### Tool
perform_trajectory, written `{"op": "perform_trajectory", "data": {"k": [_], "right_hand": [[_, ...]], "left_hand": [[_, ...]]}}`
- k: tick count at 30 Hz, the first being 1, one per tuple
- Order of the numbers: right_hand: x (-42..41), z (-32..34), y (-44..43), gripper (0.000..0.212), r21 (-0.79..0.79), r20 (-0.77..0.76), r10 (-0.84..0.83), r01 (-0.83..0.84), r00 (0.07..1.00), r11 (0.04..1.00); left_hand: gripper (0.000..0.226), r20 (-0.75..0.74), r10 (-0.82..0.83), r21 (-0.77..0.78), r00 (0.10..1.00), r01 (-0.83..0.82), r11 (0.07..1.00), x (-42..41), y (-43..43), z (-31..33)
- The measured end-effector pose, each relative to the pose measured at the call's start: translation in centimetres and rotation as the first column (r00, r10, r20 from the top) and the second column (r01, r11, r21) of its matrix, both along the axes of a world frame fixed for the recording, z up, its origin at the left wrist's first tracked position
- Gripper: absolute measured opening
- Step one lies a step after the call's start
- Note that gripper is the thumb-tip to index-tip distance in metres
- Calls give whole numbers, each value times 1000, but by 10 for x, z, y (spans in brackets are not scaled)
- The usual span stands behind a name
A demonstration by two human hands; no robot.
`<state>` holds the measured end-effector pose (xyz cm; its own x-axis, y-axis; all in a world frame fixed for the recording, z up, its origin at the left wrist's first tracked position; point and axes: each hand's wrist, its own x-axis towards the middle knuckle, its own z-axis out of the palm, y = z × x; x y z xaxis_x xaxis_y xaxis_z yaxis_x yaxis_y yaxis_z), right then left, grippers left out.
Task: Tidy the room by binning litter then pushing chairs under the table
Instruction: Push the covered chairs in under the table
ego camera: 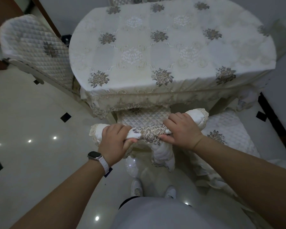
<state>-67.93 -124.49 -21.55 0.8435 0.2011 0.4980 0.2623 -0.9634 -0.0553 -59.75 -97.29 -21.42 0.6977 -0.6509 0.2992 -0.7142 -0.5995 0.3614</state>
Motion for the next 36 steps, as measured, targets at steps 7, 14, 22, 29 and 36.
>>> {"op": "perform_trajectory", "data": {"k": [7, 14, 22, 29, 36], "right_hand": [[-16, -12, 11, 58, -27, -38, 23, -24, 999, 999], [-23, -14, 21, 54, 20, -68, 6, -4, 998, 1000], [-36, -2, 24, 55, 76, -245, -56, 77, 968, 994], [-52, 11, 16, 67, 72, -406, -94, 134, 909, 988], [-51, 11, 8, 65, 18, -339, -68, 79, 938, 997]], "left_hand": [[65, -1, -44, 18, 999, 44, 999, -12, 13, -11], [65, -84, -19, 92, 996, 26, 995, -18, 21, -11], [46, -112, 75, 136, 991, -59, 989, -35, 15, 0], [60, -104, 146, 185, 984, -125, 975, -53, 3, 9], [55, -147, 197, 165, 969, -172, 971, -61, -3, 2]]}}
